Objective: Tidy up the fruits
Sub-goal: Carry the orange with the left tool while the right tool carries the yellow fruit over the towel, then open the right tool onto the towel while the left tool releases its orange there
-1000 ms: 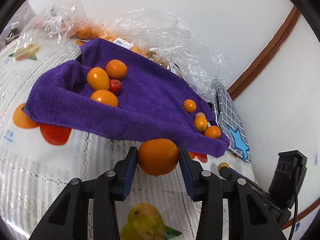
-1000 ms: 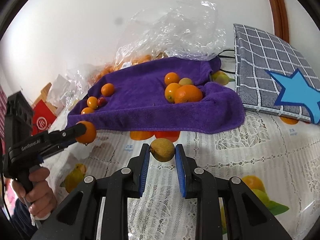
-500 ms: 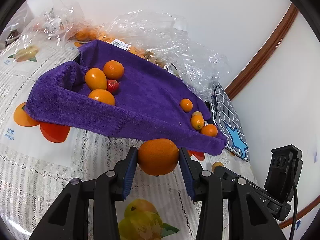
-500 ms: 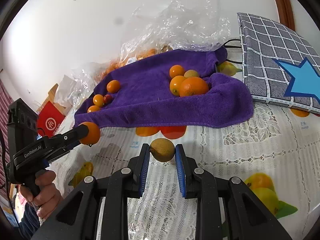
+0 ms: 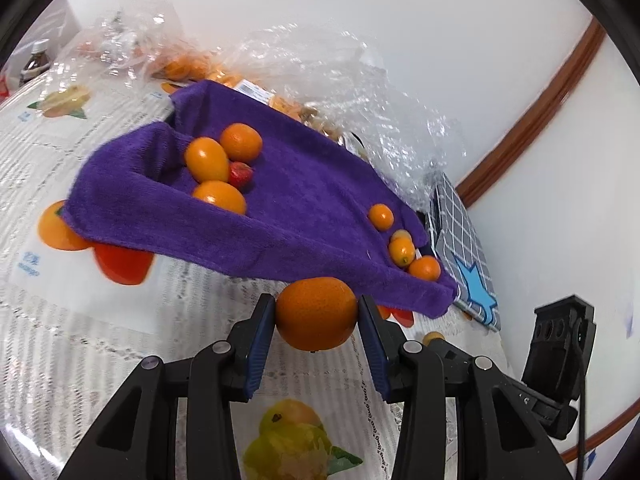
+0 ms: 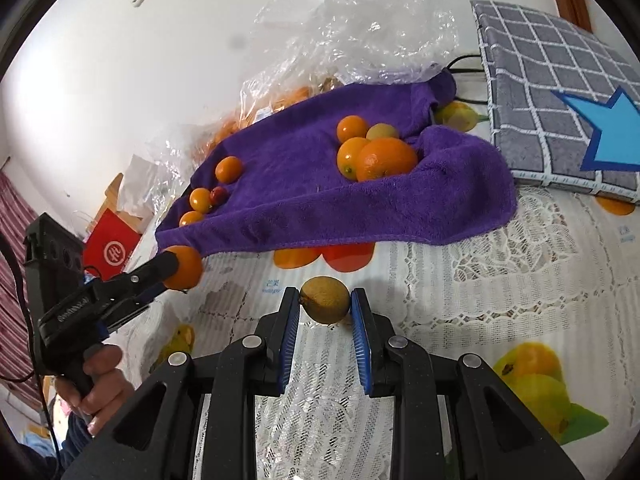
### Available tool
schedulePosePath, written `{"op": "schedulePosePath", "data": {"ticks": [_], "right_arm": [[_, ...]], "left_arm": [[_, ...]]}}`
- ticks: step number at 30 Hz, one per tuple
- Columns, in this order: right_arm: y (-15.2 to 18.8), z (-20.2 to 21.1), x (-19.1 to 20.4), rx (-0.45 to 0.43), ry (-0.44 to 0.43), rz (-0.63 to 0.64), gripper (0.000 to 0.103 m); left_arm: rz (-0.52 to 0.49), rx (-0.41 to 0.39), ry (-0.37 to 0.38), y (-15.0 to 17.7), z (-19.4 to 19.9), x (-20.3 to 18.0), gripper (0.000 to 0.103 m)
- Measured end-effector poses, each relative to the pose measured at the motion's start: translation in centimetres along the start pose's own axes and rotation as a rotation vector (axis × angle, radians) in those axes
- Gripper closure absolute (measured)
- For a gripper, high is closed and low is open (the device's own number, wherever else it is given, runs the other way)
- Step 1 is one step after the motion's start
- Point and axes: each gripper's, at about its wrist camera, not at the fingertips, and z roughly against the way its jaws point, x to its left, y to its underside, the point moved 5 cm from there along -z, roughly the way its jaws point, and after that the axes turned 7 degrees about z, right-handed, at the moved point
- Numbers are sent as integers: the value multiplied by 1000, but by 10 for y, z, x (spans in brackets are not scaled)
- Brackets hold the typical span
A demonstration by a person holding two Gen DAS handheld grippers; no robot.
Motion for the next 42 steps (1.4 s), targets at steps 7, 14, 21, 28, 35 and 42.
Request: {"op": "schedulePosePath", "data": {"ticks": [7, 14, 21, 28, 35, 42], "right_arm": [[-11, 23, 9, -59, 27, 7, 77], [-59, 47, 18, -159, 84, 88, 77], [-93, 52, 15, -191, 115, 112, 77], [-101, 22, 16, -123, 146, 159, 77], [-96, -34, 28, -2, 198, 256, 77], [-91, -64, 38, 69, 186, 303, 77]], "left_arm": [[65, -22, -29, -8, 27, 22, 63], [60, -85, -77, -41, 53, 22, 63], [36, -132, -100, -75, 65, 13, 63], [24, -139, -106, -97, 66, 9, 63], [32, -114, -121, -103, 49, 14, 63], [30, -72, -141, -109, 26, 20, 63]]}}
